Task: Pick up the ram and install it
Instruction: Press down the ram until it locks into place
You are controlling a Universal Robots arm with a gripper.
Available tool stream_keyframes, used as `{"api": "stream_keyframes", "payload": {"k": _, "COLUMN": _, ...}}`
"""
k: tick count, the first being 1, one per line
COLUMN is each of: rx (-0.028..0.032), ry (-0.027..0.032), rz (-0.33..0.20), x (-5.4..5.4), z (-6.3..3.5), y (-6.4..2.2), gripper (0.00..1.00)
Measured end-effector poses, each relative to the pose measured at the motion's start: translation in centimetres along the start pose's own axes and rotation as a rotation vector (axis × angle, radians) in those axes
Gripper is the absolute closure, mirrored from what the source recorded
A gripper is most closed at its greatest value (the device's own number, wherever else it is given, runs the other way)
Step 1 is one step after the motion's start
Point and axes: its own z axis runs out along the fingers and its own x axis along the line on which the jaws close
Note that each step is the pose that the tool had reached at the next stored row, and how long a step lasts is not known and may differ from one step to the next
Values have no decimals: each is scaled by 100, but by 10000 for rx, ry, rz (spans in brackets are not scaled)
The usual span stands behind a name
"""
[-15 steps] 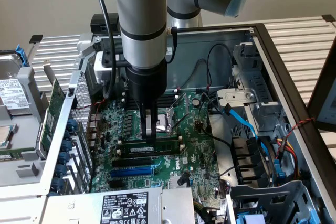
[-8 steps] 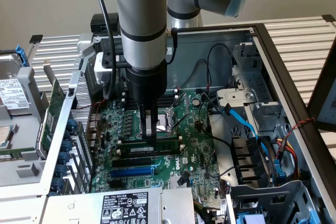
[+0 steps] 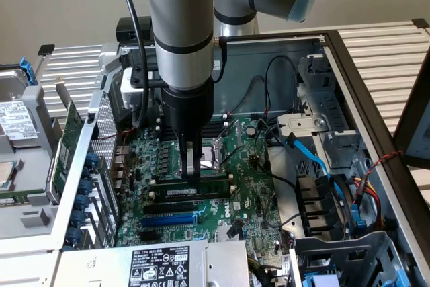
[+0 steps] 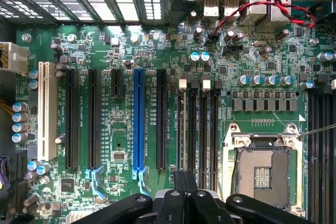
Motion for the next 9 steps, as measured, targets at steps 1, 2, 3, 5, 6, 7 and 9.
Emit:
{"api": "stream_keyframes", "payload": {"k": 1, "rx": 0, "ry": -1, "rz": 1, "x": 0, "z": 0, "y": 0, "gripper": 89}}
{"api": "stream_keyframes", "payload": {"k": 2, "rx": 1, "ry": -1, "rz": 1, "x": 0, "z": 1, "y": 0, "gripper": 89}}
{"api": "stream_keyframes", "payload": {"k": 3, "rx": 1, "ry": -2, "rz": 0, "x": 1, "z": 1, "y": 0, "gripper": 89}}
{"api": "stream_keyframes", "payload": {"k": 5, "rx": 0, "ry": -2, "rz": 1, "x": 2, "z": 1, "y": 0, "gripper": 89}}
{"api": "stream_keyframes", "payload": {"k": 6, "rx": 1, "ry": -2, "rz": 0, "x": 3, "z": 1, "y": 0, "gripper": 89}}
{"api": "stream_keyframes", "payload": {"k": 7, "rx": 1, "ry": -2, "rz": 0, "x": 3, "z": 1, "y": 0, "gripper": 89}}
{"api": "stream_keyframes", "payload": {"k": 9, "rx": 0, "ry": -1, "rz": 0, "x": 4, "z": 0, "y": 0, "gripper": 89}}
